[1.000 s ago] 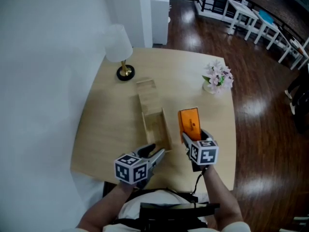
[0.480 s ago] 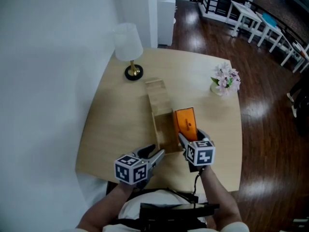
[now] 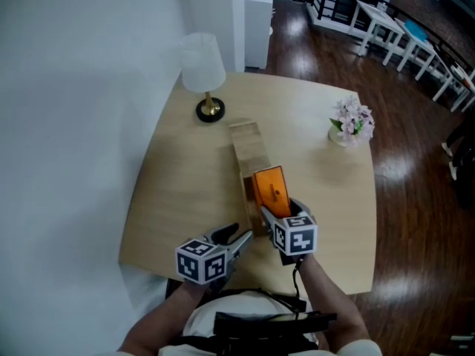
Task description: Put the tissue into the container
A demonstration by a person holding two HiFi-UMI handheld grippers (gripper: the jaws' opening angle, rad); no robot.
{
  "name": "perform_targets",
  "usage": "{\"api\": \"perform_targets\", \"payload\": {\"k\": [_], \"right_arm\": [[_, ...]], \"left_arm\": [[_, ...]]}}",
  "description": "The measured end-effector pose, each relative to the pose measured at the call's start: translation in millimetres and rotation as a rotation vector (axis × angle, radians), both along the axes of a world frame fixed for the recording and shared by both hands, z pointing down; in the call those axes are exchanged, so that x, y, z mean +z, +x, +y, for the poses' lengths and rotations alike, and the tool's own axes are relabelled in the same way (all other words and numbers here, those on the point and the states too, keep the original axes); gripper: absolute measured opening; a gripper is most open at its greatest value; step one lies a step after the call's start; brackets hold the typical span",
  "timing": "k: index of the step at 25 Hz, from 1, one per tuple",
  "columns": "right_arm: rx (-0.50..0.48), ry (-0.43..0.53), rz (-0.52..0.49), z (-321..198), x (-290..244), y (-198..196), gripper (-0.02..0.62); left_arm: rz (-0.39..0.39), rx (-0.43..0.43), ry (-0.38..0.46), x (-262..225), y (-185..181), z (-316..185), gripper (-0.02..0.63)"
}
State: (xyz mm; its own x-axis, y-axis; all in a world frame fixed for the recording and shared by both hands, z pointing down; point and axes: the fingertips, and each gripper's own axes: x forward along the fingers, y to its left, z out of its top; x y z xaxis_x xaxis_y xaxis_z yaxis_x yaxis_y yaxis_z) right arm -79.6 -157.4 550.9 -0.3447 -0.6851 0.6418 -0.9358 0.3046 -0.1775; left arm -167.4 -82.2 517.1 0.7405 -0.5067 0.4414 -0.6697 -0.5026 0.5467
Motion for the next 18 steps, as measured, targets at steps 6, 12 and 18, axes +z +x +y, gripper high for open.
{"api": "perform_targets", "payload": {"k": [6,12,18], "right_arm": [[-0.024,-0.046,0.006,-1,17,-16,0.345],[-0.02,-0.09,0.013,-3,33,-21,0.346],[-0.01,-0.144,0.005,-5,48,-24,0.353]], "left_arm": [[0.0,-0.004,-0.015,4,-4,1,0.204],[-0.002,-0.013,-0.026,8,-8,1,0.204],[-0.001,-0.022,-0.03,9,-10,-2,0.204]]}}
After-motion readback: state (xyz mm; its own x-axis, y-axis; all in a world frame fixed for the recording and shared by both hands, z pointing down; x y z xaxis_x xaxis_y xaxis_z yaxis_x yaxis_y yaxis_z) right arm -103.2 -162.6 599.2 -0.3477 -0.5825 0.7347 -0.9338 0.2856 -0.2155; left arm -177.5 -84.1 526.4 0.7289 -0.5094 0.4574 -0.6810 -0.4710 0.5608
